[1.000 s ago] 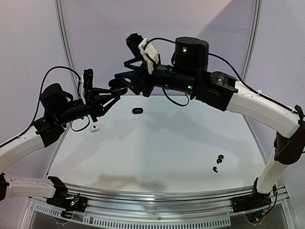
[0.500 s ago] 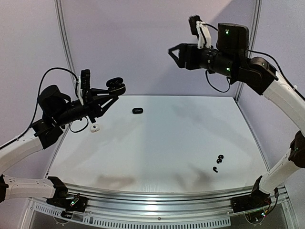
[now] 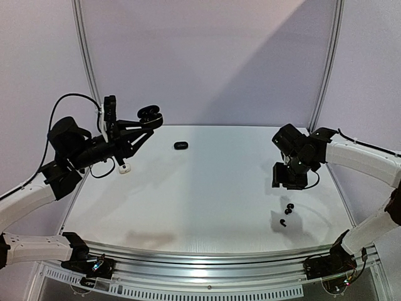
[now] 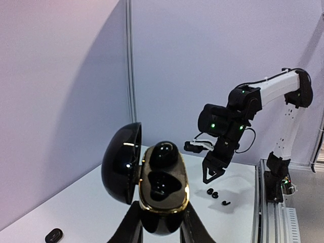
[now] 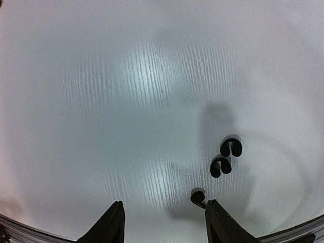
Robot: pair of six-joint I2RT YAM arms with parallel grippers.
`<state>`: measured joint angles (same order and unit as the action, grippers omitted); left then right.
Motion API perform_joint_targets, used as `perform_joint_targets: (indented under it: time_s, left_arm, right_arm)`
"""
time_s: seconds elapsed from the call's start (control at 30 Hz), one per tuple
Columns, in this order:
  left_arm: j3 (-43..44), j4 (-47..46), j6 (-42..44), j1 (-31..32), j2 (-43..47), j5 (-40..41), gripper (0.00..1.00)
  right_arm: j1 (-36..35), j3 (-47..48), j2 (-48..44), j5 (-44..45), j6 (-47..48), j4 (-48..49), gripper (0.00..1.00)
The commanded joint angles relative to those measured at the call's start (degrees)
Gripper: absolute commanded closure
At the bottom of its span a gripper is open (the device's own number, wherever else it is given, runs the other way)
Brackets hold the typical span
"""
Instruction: Insert the wireless bluetooth earbuds into the charging case
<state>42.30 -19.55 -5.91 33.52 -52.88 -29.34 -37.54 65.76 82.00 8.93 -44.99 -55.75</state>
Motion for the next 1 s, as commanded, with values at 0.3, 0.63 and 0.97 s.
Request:
perform_joint_targets:
  time_s: [0.3,0.63,0.97]
  left_arm:
    - [-0.8,-0.8,0.3,-0.6,1.1,-0.1,1.00]
    - [-0.6,-0.6,0.2,-0.9,1.0,-0.6,1.00]
    - [-0.5,-0.8,0.4,-1.0,0.4,-1.0,1.00]
  right_arm:
    - [-0.1,-13.3,5.8,-8.3,0.8,5.7,0.44]
    - [-0.1,-17.7,8.3,-9.9,0.8,10.4,0.47]
    - [-0.1,-18.9,8.3,-11.8,-1.3,12.1,0.48]
